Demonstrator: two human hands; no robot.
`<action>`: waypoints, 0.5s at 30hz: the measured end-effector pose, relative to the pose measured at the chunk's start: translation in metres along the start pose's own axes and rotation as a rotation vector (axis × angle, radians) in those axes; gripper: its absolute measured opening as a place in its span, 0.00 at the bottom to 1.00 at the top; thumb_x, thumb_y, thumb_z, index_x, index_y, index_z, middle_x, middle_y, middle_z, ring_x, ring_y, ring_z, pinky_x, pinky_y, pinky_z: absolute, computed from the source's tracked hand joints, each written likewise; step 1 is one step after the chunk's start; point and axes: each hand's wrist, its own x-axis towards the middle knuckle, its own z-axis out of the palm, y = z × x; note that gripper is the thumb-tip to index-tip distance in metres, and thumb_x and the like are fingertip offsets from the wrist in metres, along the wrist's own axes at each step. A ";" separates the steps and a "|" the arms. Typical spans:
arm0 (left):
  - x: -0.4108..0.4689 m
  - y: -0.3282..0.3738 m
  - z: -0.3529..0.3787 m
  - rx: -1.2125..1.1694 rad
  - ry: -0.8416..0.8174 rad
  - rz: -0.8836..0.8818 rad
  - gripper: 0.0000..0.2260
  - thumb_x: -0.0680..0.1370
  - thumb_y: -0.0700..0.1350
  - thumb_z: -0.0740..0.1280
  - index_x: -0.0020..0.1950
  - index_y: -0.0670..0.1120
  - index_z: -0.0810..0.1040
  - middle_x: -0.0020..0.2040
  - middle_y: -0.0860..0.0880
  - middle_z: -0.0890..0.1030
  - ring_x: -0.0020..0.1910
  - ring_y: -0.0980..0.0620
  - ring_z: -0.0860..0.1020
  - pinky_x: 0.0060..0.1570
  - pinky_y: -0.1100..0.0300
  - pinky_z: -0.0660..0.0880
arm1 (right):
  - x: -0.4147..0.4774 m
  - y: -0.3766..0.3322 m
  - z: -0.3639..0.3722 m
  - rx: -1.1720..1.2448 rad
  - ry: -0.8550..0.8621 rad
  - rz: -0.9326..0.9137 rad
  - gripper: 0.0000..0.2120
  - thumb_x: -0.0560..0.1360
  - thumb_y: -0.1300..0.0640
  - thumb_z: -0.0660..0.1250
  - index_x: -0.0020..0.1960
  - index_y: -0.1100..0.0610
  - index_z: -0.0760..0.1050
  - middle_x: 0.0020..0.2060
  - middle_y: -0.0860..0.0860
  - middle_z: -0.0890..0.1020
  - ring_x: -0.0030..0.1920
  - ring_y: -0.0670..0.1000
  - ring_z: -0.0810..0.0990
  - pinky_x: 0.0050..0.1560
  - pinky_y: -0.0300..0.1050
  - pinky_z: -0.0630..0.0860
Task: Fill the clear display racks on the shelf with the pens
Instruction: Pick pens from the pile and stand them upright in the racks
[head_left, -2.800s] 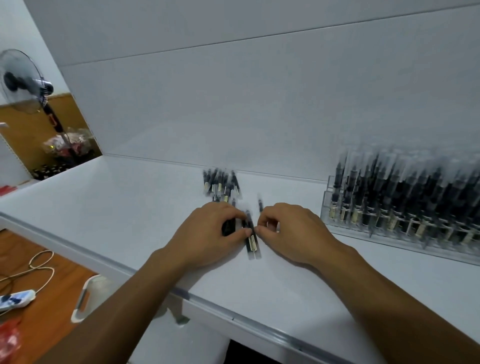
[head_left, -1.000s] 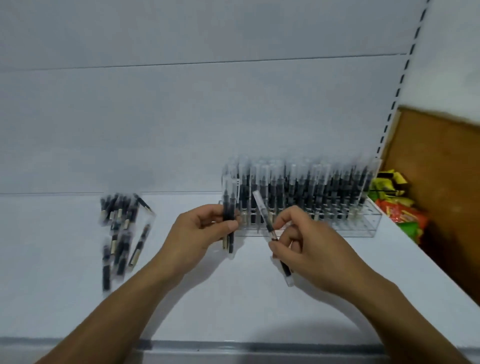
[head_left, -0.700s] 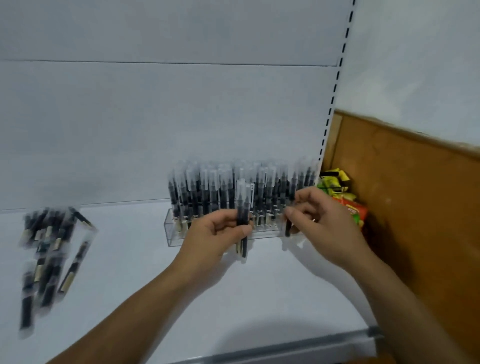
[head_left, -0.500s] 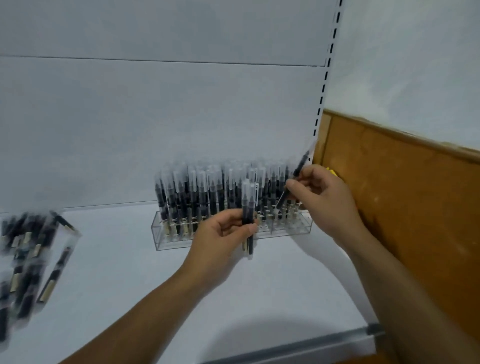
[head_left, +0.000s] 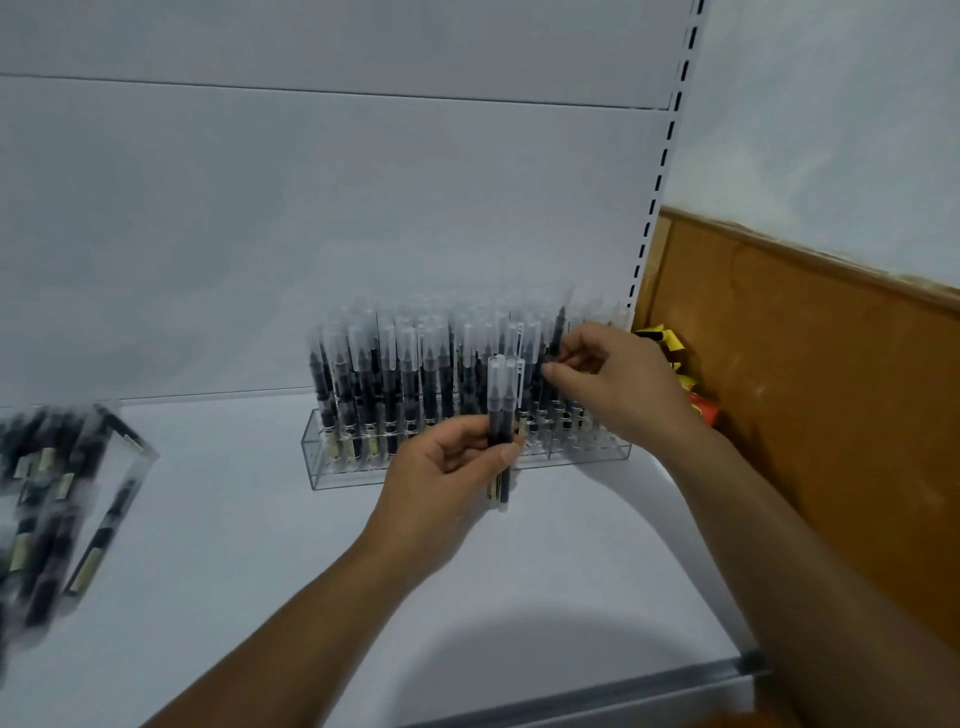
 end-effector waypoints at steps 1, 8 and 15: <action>0.000 0.000 0.000 0.001 -0.001 -0.002 0.09 0.67 0.42 0.73 0.46 0.50 0.86 0.45 0.41 0.84 0.45 0.45 0.82 0.50 0.43 0.79 | 0.000 -0.001 0.000 -0.041 -0.032 0.000 0.06 0.73 0.49 0.73 0.43 0.48 0.76 0.37 0.43 0.80 0.40 0.46 0.79 0.41 0.46 0.77; 0.000 0.001 0.002 -0.025 0.018 0.004 0.08 0.68 0.38 0.72 0.44 0.48 0.86 0.44 0.39 0.85 0.42 0.47 0.82 0.43 0.56 0.80 | -0.007 0.001 0.005 -0.195 -0.181 0.062 0.07 0.74 0.46 0.71 0.40 0.46 0.75 0.33 0.42 0.75 0.36 0.45 0.73 0.36 0.42 0.67; -0.001 0.004 0.004 -0.004 0.020 0.033 0.09 0.74 0.30 0.68 0.49 0.41 0.82 0.42 0.45 0.85 0.41 0.52 0.82 0.41 0.65 0.79 | -0.038 -0.005 -0.002 0.234 -0.083 0.015 0.05 0.75 0.47 0.70 0.44 0.48 0.81 0.31 0.50 0.76 0.32 0.45 0.73 0.35 0.41 0.72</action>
